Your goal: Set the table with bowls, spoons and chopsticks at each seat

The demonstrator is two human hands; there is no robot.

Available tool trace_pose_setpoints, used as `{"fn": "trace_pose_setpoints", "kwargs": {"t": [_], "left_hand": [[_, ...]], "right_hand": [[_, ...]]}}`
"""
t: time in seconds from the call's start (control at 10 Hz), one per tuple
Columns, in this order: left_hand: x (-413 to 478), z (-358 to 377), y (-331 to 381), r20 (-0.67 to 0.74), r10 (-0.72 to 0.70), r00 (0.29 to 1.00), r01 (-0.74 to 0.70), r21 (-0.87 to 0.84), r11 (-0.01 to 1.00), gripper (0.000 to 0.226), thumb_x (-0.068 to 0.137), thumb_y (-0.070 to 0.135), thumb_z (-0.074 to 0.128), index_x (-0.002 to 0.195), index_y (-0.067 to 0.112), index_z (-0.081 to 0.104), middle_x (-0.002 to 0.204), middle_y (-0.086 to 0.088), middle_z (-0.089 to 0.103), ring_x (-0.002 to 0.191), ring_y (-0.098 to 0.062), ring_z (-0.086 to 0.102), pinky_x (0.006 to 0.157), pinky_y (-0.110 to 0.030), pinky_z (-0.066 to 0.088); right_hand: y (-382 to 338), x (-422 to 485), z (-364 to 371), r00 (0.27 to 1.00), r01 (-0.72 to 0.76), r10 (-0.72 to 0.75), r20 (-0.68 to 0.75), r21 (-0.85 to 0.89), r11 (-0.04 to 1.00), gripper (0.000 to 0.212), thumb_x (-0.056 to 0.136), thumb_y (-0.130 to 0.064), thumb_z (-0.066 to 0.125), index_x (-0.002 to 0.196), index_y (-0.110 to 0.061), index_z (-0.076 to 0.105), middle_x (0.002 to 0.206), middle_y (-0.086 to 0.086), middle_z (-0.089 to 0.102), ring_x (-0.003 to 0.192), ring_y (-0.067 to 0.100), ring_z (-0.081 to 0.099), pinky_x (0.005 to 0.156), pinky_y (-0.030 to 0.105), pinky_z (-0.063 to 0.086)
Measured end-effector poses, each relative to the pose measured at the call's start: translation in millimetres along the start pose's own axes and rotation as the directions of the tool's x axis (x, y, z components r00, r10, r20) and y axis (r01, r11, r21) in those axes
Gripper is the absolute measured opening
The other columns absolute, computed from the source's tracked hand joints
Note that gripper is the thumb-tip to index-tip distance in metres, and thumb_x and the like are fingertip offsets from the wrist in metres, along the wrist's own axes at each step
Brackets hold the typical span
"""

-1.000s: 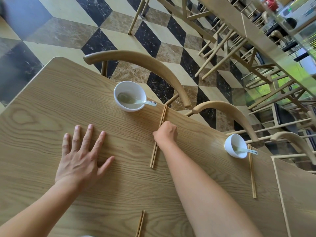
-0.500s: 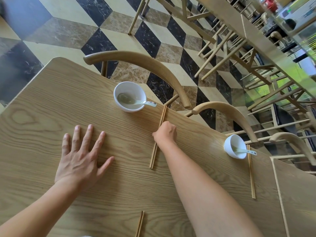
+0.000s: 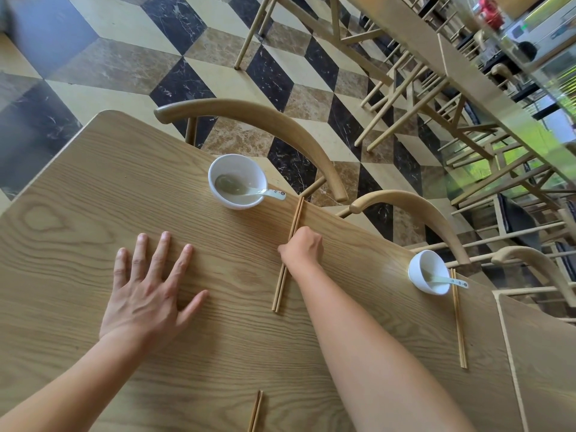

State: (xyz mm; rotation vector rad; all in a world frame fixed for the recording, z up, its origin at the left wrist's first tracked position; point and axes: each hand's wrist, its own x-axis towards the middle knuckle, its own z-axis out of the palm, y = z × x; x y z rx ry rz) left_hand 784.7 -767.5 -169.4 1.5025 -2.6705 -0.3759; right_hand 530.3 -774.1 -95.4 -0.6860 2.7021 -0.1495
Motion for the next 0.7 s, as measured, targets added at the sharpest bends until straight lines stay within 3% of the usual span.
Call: {"fn": "trace_pose_setpoints", "kwargs": {"t": [0.4, 0.7], "left_hand": [[0.3, -0.1, 0.7, 0.001, -0.009, 1.0, 0.009, -0.006, 1.0, 0.091, 0.083, 0.077, 0.03, 0.154, 0.021, 0.036, 0.163, -0.018, 0.024, 0.15, -0.046, 0.012, 0.121, -0.061, 0.008], [0.4, -0.2, -1.2, -0.003, -0.012, 1.0, 0.012, -0.002, 1.0, 0.091, 0.084, 0.08, 0.025, 0.156, 0.025, 0.031, 0.164, -0.016, 0.02, 0.152, -0.043, 0.008, 0.121, -0.058, 0.004]], "right_hand": [[1.8, 1.7, 2.1, 0.999, 0.009, -0.01, -0.031, -0.024, 1.0, 0.016, 0.085, -0.008, 0.069, 0.101, -0.004, 0.07, 0.106, 0.013, 0.07, 0.099, 0.03, 0.067, 0.081, 0.031, 0.055], [6.8, -5.8, -2.2, 1.0, 0.021, -0.021, 0.021, 0.002, 1.0, 0.025, 0.082, -0.021, 0.075, 0.099, -0.004, 0.069, 0.109, 0.015, 0.07, 0.105, 0.031, 0.066, 0.081, 0.027, 0.051]]}}
